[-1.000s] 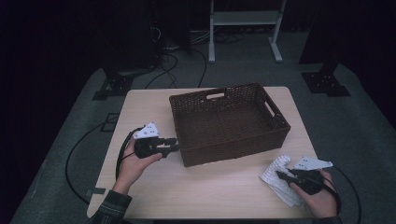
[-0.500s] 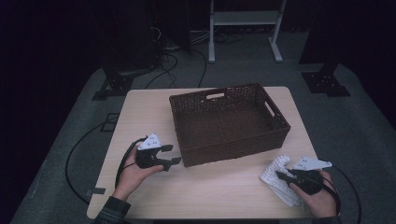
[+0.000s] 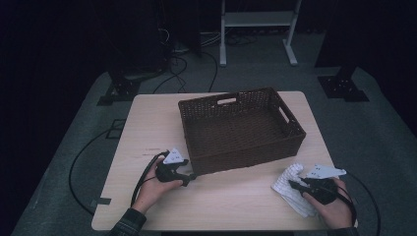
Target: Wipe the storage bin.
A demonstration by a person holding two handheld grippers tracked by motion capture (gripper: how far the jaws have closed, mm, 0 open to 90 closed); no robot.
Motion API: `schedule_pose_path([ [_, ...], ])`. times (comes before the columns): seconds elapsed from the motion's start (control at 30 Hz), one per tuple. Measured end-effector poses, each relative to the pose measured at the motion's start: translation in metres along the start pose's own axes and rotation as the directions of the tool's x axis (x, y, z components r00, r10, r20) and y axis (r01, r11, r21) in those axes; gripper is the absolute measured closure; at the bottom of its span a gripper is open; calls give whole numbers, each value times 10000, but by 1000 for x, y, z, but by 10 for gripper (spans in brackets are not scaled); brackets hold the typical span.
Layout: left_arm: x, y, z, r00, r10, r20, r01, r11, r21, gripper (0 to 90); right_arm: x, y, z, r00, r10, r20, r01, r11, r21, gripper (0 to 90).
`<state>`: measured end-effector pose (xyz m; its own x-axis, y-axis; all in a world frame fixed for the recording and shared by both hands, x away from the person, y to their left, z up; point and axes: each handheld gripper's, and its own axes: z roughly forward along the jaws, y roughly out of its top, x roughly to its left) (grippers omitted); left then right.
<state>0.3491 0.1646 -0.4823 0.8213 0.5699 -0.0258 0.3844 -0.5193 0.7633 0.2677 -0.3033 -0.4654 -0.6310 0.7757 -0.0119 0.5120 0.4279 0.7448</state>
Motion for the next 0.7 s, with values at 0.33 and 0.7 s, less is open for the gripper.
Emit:
schedule_pose_path([
  [0.33, 2, -1, 12, 9995, -112, -306, 115, 9999, 103, 357, -3, 3, -1, 9999, 62, 143, -62, 10000, -31, 755],
  [0.7, 0, -6, 17, 9990, 183, -396, -180, 9998, 85, 388, -11, 17, -6, 9986, 22, 535, -5, 9995, -327, 755],
])
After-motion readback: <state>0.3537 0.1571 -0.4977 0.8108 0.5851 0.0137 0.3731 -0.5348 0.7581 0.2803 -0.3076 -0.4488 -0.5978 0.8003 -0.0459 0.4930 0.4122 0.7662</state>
